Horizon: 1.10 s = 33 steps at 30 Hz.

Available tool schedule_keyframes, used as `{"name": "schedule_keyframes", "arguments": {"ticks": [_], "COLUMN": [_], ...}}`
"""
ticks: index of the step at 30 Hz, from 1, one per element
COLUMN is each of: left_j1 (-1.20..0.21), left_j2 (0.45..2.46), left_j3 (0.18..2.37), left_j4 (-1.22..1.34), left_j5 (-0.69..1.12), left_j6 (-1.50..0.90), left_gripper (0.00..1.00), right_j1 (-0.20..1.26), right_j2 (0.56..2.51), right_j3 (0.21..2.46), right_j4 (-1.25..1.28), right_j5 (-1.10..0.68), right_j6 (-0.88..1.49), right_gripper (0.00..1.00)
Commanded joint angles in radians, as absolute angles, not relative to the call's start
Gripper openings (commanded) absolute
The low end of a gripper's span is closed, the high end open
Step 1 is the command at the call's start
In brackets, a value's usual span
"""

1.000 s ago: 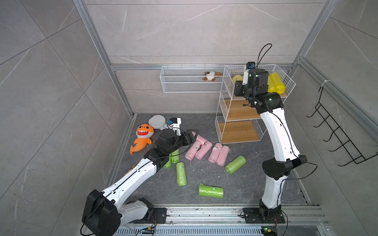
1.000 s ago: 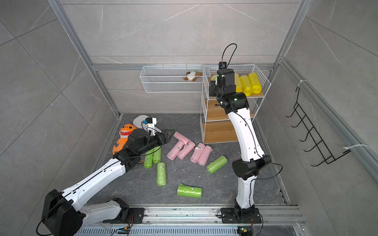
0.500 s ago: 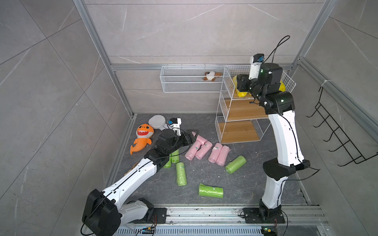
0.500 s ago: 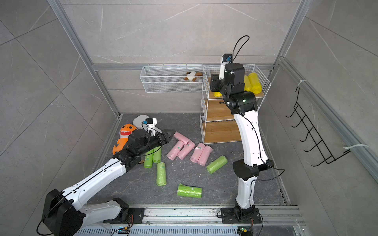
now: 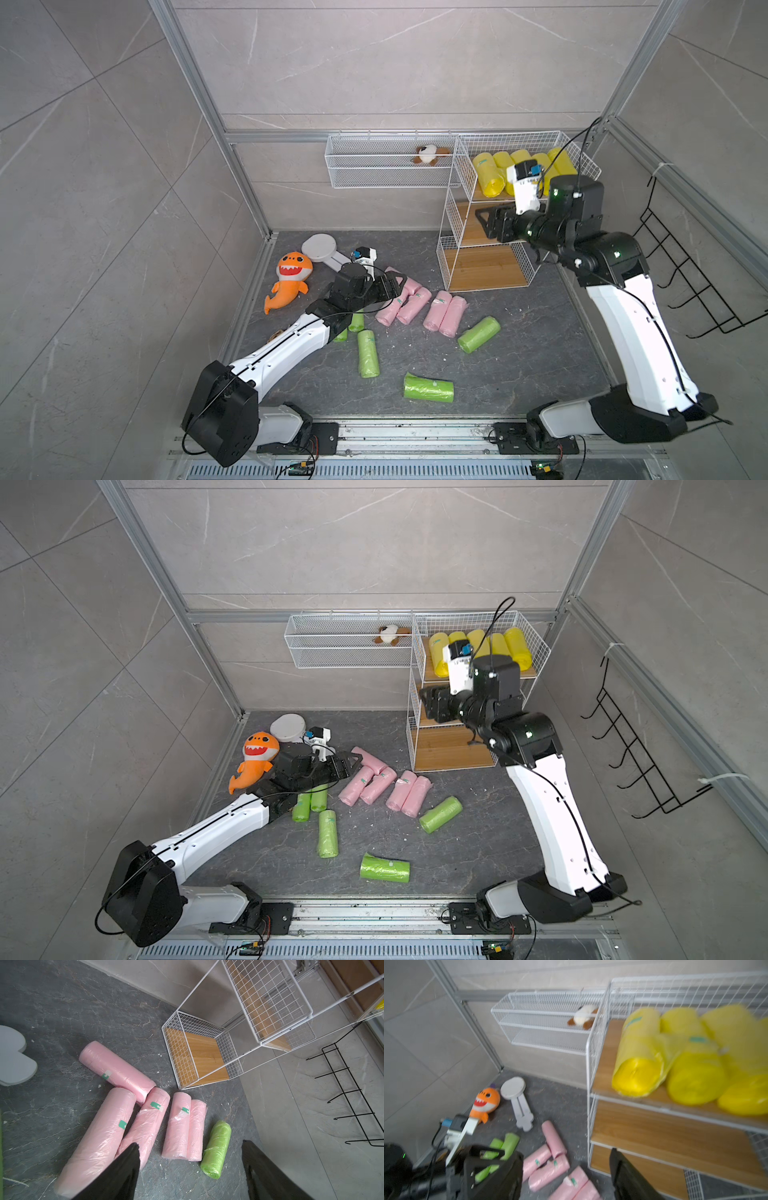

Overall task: Sort the rolls of trash bags by color and place them on the shelf
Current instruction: Place the roll of trash bags on the shelf, then pick up the roll of trash bags from the center of the board.

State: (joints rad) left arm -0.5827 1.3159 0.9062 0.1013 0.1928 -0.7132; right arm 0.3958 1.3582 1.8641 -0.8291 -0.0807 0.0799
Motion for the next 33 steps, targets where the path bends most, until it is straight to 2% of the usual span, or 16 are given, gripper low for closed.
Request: {"name": "schedule_keyframes", "arguments": {"ticks": [1,5,11,18,23,33], "left_j1": [-0.582,-0.582,-0.582,-0.592,-0.625,-0.625], "left_j2": [1.320,1.340,1.376,1.458,1.520,1.743], "left_j3": [0.909,0.903,0.885,0.909,0.940,1.148], "left_j4": [0.111,0.111,0.097,-0.028,-0.115,-0.236], "left_j5": [0.189,0.191,0.163,0.114,0.006,-0.090], "left_j6": [-0.672,-0.670,-0.659,-0.556,-0.492,-0.359], "left_gripper": [0.80,0.80,0.80,0.80,0.79,0.75], "right_j1": [0.436,0.455,0.458,0.523,0.544,0.549], "right_j2": [1.243,1.156,1.144,1.184,1.210,1.274], "right_j3": [1.615,1.302,1.004,0.842,0.773,0.755], "right_j4": [-0.704,-0.599,-0.465,-0.350,-0.289,-0.232], "right_j5": [-0.136,-0.137,-0.027,-0.028,-0.054,-0.093], "right_j6": [0.063,0.041,0.116,0.195,0.243,0.270], "right_gripper": [0.71,0.73,0.74,0.75,0.76,0.76]}}
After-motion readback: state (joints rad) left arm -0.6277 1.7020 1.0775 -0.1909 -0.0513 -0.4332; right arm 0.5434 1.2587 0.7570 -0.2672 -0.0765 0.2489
